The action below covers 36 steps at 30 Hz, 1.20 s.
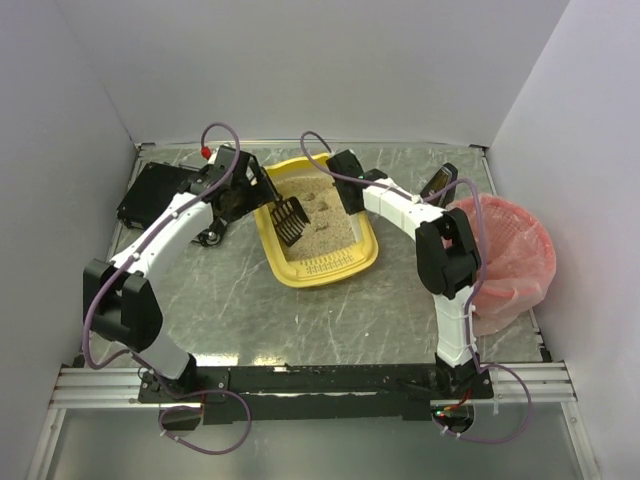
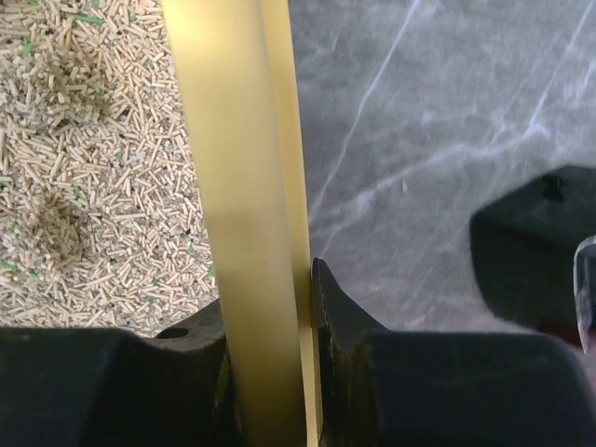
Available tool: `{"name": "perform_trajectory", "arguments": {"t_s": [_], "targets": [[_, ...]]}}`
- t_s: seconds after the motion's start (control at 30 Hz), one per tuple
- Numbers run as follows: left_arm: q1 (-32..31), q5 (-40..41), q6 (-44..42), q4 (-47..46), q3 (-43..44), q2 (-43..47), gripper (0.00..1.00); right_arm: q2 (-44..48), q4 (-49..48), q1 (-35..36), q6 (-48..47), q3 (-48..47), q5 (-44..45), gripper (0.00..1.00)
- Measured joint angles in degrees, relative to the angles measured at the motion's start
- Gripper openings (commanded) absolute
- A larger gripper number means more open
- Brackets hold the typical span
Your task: Clean the litter box
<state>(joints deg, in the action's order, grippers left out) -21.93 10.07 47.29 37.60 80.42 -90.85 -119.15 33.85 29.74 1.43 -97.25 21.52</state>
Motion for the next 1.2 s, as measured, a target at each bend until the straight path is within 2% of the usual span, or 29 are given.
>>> {"name": "perform_trajectory", "arguments": {"t_s": [0.63,0.8,1.07,1.2], "targets": [[-0.02,-1.01,0.42,-1.42,-16.26,17.05,0.99,16.65,6.75,13.16,18.67,22.71,10.05,0.00],[-0.02,-3.54,0.39,-3.15,-19.98,21.38,0.99,16.94,10.32,14.32,22.67,22.23,10.19,0.14],[-0.07,-7.54,0.13,-6.51,-23.21,20.81,0.99,16.72,14.10,14.40,27.50,20.96,9.25,0.36],[-0.07,-8.48,0.13,-7.08,-23.85,19.61,0.95,15.43,17.40,14.56,28.39,19.56,8.15,0.50]]}}
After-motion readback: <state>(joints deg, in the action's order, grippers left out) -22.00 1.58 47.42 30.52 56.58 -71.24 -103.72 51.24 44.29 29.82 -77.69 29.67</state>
